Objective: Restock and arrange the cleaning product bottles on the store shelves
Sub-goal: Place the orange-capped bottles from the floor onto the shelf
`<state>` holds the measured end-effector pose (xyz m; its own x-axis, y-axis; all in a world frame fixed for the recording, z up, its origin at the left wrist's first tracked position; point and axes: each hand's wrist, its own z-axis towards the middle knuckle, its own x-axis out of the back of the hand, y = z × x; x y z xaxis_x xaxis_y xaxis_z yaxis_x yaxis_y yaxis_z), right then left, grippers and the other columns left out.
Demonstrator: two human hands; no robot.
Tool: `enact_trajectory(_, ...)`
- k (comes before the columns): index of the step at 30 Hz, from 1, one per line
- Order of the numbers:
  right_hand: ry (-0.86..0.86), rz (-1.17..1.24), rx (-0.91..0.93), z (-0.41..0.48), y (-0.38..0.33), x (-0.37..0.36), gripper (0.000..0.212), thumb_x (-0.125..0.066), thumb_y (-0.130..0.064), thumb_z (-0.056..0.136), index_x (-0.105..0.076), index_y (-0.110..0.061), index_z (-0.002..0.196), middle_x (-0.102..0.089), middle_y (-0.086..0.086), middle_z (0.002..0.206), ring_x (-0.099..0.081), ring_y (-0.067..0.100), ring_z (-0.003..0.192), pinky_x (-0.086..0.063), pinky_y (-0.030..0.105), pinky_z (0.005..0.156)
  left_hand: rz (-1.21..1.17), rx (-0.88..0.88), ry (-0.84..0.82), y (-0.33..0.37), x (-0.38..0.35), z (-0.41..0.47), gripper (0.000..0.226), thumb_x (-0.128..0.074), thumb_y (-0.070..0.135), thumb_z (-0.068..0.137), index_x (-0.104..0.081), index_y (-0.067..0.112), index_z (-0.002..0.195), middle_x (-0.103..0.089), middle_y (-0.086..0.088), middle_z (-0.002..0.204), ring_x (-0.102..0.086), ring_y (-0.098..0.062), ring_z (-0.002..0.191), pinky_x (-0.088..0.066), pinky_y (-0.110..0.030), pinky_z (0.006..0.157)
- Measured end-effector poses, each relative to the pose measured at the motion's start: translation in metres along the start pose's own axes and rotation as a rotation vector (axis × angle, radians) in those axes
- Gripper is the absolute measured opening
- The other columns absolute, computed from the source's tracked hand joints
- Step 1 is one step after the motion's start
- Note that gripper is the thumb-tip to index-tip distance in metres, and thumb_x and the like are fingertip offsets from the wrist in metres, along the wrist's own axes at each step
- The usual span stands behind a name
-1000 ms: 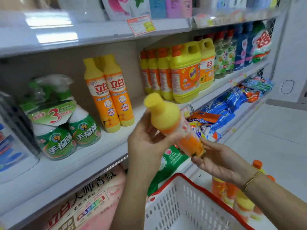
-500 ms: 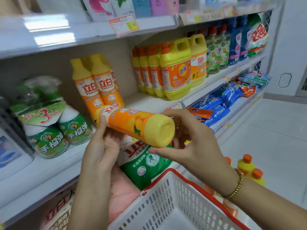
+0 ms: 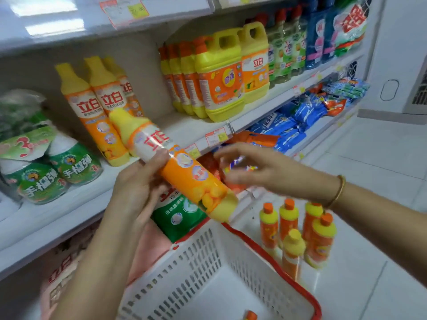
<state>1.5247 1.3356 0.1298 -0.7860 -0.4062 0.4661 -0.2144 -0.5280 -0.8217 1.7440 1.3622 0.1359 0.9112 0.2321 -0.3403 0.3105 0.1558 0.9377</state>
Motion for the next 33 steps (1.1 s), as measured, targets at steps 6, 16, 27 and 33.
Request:
enact_trajectory(6, 0.194, -0.245, 0.010, -0.011, -0.006, 0.048, 0.049, -0.079, -0.044, 0.070, -0.064, -0.024, 0.112, -0.070, -0.004, 0.094, -0.064, 0.003, 0.076, -0.051, 0.024, 0.074, 0.544, -0.266, -0.203, -0.059, -0.080, -0.026, 0.043, -0.087, 0.004, 0.059, -0.067, 0.021, 0.094, -0.075, 0.006, 0.088, -0.071, -0.006, 0.085, -0.056, -0.022, 0.073)
enact_trajectory(16, 0.371, -0.488, -0.226, -0.106, 0.069, 0.095, 0.050, -0.073, -0.049, 0.051, -0.059, -0.022, 0.091, -0.062, -0.013, 0.081, -0.058, 0.006, 0.071, -0.049, 0.026, 0.068, 0.879, -0.196, -0.633, -0.159, -0.151, -0.039, 0.058, -0.087, 0.026, 0.060, -0.060, 0.021, 0.112, -0.067, 0.005, 0.109, -0.063, -0.009, 0.102, -0.052, -0.027, 0.088)
enact_trajectory(27, 0.366, -0.292, -0.587, -0.202, 0.215, 0.009, 0.047, -0.084, -0.029, 0.061, -0.056, -0.022, 0.098, -0.065, -0.003, 0.090, -0.057, 0.020, 0.085, -0.050, 0.039, 0.071, 1.622, -0.193, -0.925, -0.242, -0.095, -0.049, 0.058, -0.052, 0.028, 0.097, -0.029, 0.019, 0.150, -0.023, 0.005, 0.158, -0.022, -0.012, 0.144, -0.015, -0.021, 0.114)
enact_trajectory(33, 0.351, -0.282, -0.621, -0.202, 0.235, -0.013, 0.046, -0.082, -0.028, 0.066, -0.057, -0.016, 0.102, -0.064, 0.000, 0.093, -0.056, 0.020, 0.087, -0.048, 0.036, 0.073, 1.606, -0.195, -0.905, -0.239, -0.092, -0.048, 0.051, -0.054, 0.029, 0.096, -0.041, 0.018, 0.144, -0.030, 0.005, 0.156, -0.032, -0.013, 0.140, -0.025, -0.025, 0.113)
